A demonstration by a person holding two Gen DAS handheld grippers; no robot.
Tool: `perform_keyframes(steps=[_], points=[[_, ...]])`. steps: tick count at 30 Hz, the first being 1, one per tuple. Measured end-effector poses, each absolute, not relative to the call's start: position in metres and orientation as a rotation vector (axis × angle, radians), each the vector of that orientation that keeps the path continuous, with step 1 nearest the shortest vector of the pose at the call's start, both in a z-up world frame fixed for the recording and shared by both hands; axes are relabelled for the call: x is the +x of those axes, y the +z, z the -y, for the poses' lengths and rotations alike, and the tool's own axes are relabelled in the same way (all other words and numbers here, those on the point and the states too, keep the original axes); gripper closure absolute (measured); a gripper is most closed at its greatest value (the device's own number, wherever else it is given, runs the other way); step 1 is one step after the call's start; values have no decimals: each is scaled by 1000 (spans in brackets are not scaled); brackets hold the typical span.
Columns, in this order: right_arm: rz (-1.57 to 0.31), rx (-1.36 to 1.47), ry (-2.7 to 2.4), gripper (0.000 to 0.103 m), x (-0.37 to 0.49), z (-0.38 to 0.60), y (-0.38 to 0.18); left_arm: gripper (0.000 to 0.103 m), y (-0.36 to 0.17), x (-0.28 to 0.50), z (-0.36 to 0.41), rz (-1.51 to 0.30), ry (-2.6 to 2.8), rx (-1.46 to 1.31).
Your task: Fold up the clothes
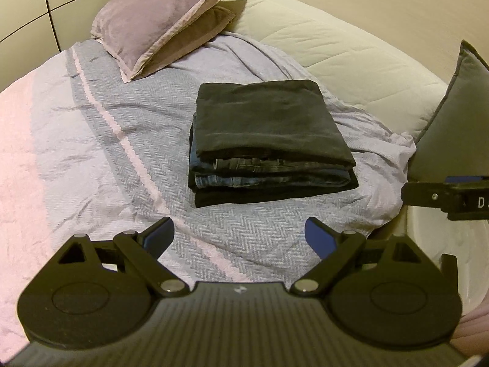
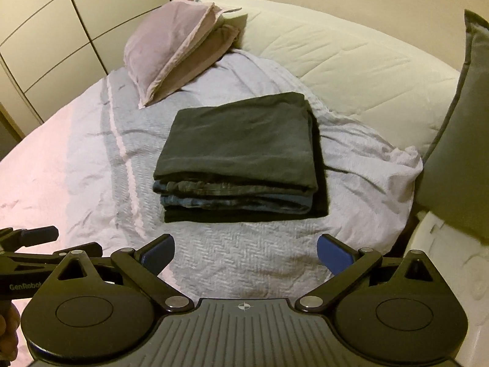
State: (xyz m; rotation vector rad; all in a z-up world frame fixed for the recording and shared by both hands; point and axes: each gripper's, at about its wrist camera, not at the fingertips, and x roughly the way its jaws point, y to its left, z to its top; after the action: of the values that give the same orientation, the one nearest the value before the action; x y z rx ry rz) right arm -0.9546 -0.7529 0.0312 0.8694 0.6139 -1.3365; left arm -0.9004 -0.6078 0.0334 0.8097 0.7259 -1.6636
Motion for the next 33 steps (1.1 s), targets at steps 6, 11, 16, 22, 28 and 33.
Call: perform_keyframes(steps=[6, 11, 16, 22, 28, 33], points=[[-627, 880, -1339, 1, -960, 756, 26, 13, 31, -909, 612, -722, -1671, 822], [-640, 877, -1350, 1, -964, 758, 24, 13, 29, -916, 616, -702, -1668, 845], [-651, 860, -1358, 1, -967, 760, 23, 12, 28, -923, 621, -693, -1673, 857], [-660, 865, -1357, 1, -970, 763, 21, 12, 25, -928, 625, -698, -1668, 866], [-680, 864, -1354, 1, -972, 767, 17, 12, 22, -931, 628, -711, -1660, 873], [-692, 866, -1347, 1, -973, 769, 13, 12, 18, -933, 628, -724, -1648, 885]])
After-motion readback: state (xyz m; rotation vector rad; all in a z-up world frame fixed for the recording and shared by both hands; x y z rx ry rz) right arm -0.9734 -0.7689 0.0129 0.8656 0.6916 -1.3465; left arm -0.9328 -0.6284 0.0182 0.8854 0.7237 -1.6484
